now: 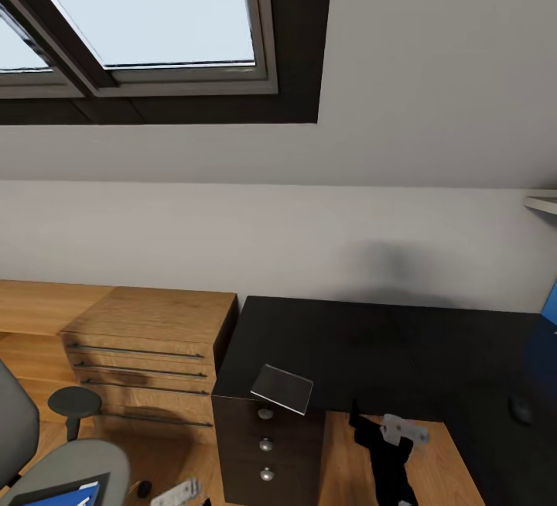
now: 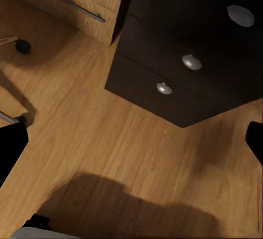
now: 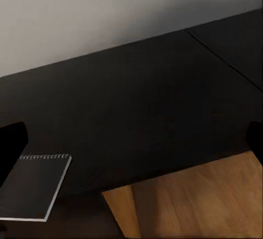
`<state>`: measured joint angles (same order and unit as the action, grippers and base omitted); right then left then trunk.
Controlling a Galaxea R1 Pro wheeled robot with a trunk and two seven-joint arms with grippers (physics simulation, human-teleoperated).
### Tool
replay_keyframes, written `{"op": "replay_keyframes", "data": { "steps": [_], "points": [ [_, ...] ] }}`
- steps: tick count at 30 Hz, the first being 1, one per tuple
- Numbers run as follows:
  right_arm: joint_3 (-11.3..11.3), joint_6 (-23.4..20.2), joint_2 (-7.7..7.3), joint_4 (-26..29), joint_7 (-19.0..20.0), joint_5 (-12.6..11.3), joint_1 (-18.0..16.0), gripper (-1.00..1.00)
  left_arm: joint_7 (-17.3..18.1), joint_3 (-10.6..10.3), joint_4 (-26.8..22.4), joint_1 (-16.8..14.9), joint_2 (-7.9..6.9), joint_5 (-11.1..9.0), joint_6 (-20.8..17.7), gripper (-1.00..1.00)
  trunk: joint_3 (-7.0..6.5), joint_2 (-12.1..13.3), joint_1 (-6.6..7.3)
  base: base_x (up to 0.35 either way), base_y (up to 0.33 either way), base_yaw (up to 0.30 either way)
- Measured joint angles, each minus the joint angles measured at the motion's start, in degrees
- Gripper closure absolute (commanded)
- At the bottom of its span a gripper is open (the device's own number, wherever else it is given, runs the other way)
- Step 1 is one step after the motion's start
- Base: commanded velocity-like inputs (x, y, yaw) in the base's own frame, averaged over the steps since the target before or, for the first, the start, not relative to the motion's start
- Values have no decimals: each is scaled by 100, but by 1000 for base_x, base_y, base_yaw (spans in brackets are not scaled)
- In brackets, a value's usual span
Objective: In the bedroom, organize the workspace by keeping the computer under the desk, ensuring the monitor is on the desk, placing the keyboard on the desk next to the monitor, placing the mouse on the desk next to the keyboard, moving the folder from the swivel chair onto the desk next to the mouse, stacking the notebook on top of the folder with the pen on top of the notebook, and positioning the swivel chair next to the desk.
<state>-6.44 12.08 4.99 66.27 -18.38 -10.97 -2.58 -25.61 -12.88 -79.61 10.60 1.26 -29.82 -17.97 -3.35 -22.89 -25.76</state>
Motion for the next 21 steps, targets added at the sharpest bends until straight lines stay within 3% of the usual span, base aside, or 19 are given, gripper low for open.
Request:
{"op": "replay_keyframes", "data": {
  "steps": [1,3,6,8,9,11,13,18,21],
  "points": [
    [64,-1011,-130,486,-250,-13,-60,-100,-20,-5,-287,-187,159,21,-524,-100,-2,1,-1,0,0,0],
    [176,-1705,-262,627,-330,-73,-289,-100,-28,2,-329,-482,245,17,-869,-100,-2,2,-1,0,0,0],
    [449,-2254,-402,280,-355,-176,-894,-100,-31,16,186,-985,294,7,-1104,-100,-1,3,-1,0,0,0],
    [633,-2425,-473,-382,-354,-285,-1395,-100,-24,25,777,-1389,314,8,-1170,-100,-3,5,-1,0,0,0],
    [793,-2397,-659,-1738,-131,-363,-2148,-100,-12,29,1440,-1850,321,24,-1143,-100,-4,3,0,0,0,0],
    [831,-2067,-794,-2693,163,-382,-2570,-100,-6,32,1611,-2004,323,29,-1009,-100,-2,2,0,0,0,0],
    [846,-1599,-868,-3208,459,-380,-2786,-100,10,32,1685,-2070,324,31,-819,-100,-2,3,0,52,0,0],
    [815,-852,-927,-3623,842,-332,-2989,-100,37,5,1746,-2134,328,27,-517,-100,-2,0,3,229,0,0],
    [815,-812,-935,-3642,865,-334,-2997,-100,41,6,1746,-2137,326,25,-494,-100,-1,1,3,313,0,0]
  ]
}}
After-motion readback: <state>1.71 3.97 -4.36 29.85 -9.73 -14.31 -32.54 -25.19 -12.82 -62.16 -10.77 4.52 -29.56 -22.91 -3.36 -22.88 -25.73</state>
